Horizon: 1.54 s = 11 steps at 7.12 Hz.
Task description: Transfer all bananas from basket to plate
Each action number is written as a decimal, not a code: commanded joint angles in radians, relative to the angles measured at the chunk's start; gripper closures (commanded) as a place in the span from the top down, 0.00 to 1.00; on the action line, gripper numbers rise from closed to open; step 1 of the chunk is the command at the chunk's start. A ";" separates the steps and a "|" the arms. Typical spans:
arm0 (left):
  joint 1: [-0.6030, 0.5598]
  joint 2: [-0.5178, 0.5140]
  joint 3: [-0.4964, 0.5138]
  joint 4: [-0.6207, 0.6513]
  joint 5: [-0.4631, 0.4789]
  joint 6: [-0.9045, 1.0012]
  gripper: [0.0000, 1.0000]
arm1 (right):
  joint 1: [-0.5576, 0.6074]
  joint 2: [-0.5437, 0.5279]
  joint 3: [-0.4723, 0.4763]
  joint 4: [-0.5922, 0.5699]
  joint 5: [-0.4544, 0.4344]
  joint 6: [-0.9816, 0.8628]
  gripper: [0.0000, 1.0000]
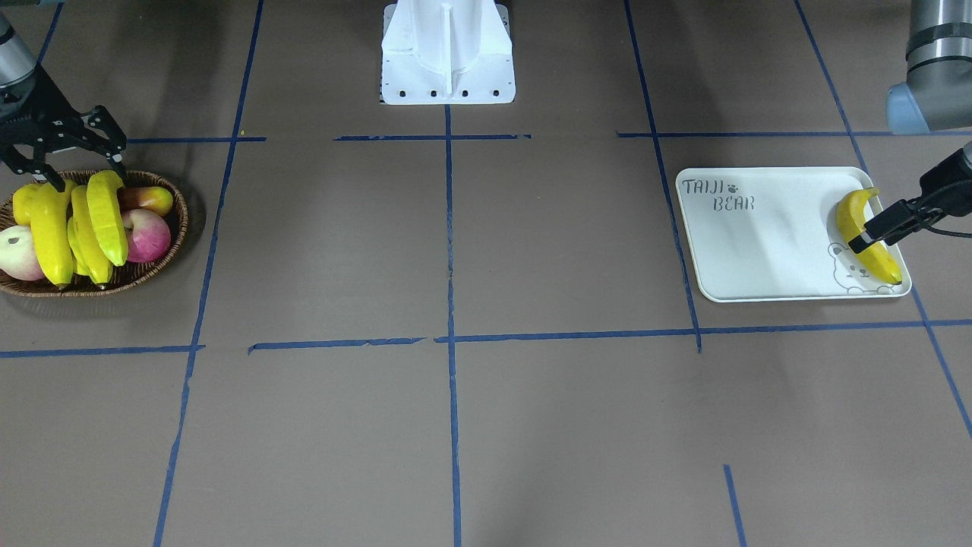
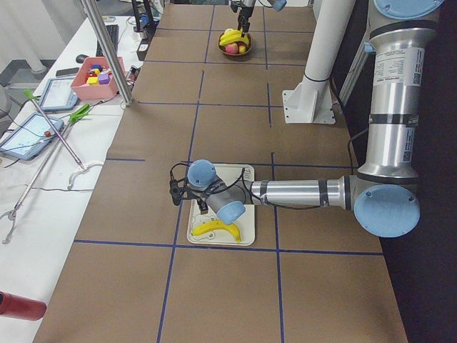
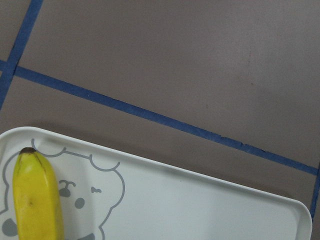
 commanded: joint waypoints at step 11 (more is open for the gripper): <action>0.000 0.000 0.005 0.000 -0.002 0.000 1.00 | -0.063 -0.002 -0.018 -0.006 -0.049 -0.017 0.00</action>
